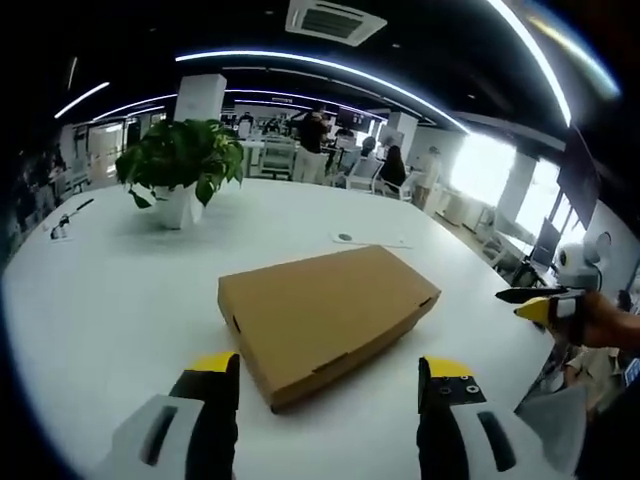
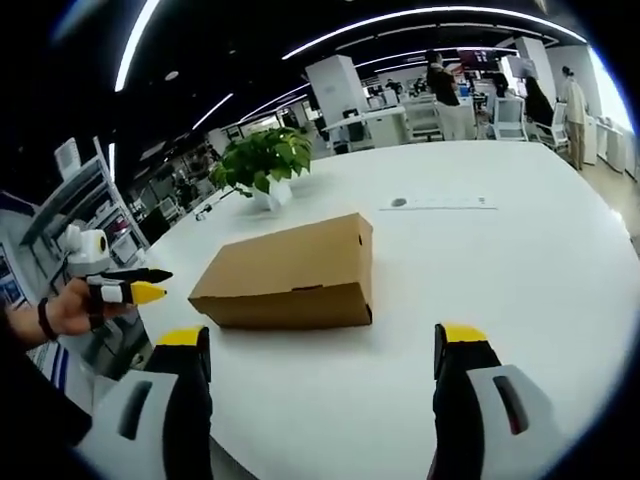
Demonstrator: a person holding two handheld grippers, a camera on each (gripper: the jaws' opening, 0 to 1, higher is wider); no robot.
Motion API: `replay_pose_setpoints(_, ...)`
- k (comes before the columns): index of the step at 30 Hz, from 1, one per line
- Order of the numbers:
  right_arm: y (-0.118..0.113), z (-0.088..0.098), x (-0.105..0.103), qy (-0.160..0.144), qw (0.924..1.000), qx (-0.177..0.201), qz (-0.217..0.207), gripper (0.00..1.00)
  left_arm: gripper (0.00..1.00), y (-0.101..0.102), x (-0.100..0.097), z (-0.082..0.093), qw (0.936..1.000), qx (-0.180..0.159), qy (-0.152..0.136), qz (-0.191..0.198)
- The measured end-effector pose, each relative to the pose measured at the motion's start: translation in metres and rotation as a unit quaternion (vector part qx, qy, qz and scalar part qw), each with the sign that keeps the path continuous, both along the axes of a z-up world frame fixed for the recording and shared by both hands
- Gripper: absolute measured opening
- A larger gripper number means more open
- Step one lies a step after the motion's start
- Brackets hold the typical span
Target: Operate the shoe box by opening the lid, removing the specified soft item, and placing it in the target area until the item is outside and the box remains undamaged.
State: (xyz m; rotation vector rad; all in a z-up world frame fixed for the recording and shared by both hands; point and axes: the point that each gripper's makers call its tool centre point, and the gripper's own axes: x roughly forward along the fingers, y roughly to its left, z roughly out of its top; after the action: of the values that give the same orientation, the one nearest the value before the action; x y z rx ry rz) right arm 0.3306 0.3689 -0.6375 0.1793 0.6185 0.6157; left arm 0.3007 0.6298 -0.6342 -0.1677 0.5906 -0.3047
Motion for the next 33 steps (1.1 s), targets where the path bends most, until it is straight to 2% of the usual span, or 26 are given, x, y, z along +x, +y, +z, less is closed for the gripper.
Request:
replay_pose_setpoints(6,0.009,0.000,0.015,-0.004,0.9999,0.004,0.010,0.87,0.74,0.011,0.009,-0.003,0.9999,-0.002,-0.001,0.016)
replay_pose_setpoints(12,0.017,-0.007,0.026,0.000,0.9997,0.003,0.023,0.86,0.74,0.021,0.023,-0.005,0.9997,0.000,-0.004,0.023)
replay_pose_setpoints(19,0.027,-0.016,0.043,0.012,0.9995,0.014,0.026,0.85,0.74,0.029,0.036,-0.018,0.9995,-0.003,0.000,0.032)
replay_pose_setpoints(26,0.036,-0.029,0.063,0.025,0.9990,0.027,0.026,0.84,0.74,0.033,0.046,-0.023,0.9978,-0.031,0.000,0.059)
replay_pose_setpoints(33,0.046,-0.038,0.075,0.035,0.9986,0.033,0.024,0.80,0.73,0.031,0.051,-0.036,0.9968,-0.047,0.009,0.064)
